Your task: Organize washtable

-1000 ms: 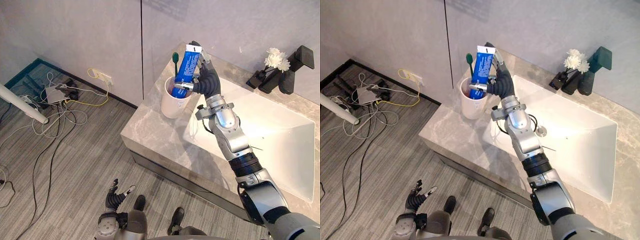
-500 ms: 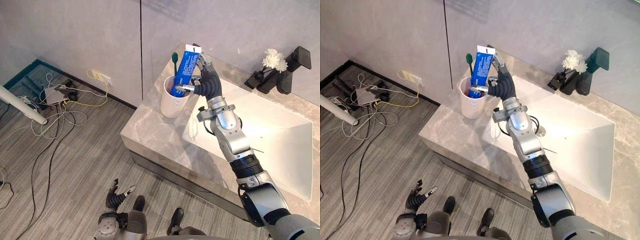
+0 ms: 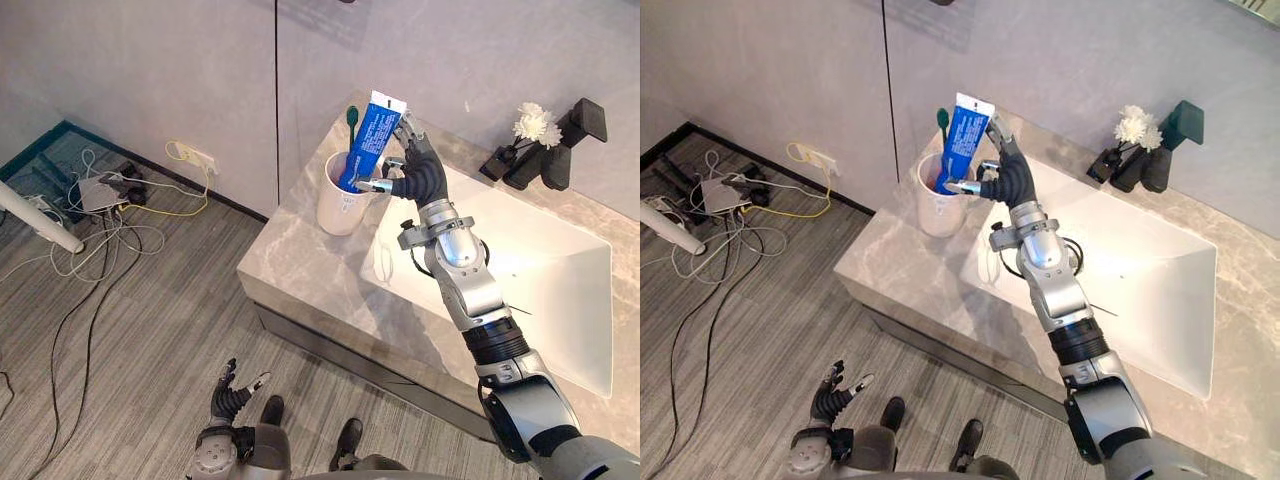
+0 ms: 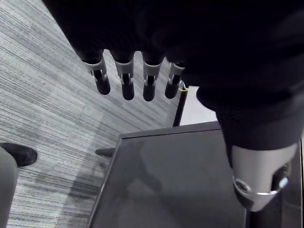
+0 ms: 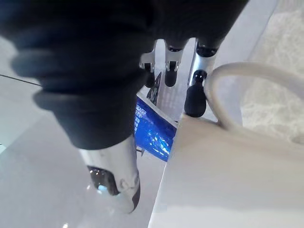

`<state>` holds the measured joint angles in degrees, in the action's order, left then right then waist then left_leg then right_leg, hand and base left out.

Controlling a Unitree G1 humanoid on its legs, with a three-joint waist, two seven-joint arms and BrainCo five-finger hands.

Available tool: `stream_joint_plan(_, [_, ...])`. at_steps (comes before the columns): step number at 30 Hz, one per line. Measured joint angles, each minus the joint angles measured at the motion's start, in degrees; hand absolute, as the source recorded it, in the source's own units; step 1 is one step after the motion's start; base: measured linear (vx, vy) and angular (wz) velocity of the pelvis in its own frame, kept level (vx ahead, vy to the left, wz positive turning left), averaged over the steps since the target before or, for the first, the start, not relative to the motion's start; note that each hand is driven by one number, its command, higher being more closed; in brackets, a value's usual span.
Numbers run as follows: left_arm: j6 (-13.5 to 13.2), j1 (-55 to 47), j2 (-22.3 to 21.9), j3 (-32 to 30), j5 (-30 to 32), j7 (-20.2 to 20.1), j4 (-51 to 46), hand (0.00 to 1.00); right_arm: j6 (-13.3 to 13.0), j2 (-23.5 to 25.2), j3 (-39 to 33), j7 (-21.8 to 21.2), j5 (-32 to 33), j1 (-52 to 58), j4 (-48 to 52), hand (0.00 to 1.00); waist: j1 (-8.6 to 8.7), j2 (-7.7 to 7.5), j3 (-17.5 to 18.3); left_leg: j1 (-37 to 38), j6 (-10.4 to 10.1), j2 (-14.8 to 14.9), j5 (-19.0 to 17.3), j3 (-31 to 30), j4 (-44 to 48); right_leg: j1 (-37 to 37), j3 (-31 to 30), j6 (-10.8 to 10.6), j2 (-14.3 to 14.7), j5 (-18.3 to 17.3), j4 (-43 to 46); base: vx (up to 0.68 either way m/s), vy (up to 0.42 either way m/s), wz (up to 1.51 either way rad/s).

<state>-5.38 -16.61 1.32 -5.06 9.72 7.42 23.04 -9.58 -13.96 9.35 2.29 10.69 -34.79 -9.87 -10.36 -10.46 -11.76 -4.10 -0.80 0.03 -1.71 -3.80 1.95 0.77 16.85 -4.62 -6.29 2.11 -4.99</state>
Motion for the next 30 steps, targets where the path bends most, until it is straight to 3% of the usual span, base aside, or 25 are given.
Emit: stream_joint_plan(30, [0.16, -0.02, -0.08, -0.03, -0.01, -1.06, 0.00, 0.00, 1.15, -0.04, -2.82, 0.21, -0.14, 3.12, 0.00, 0.00, 0.19, 0.35, 0.28, -0.03, 0.00, -0.11, 0.00, -0.02, 0.05, -0.01, 0.05, 0.00, 0.00, 0.00, 0.00, 0.00, 0.000, 0.00])
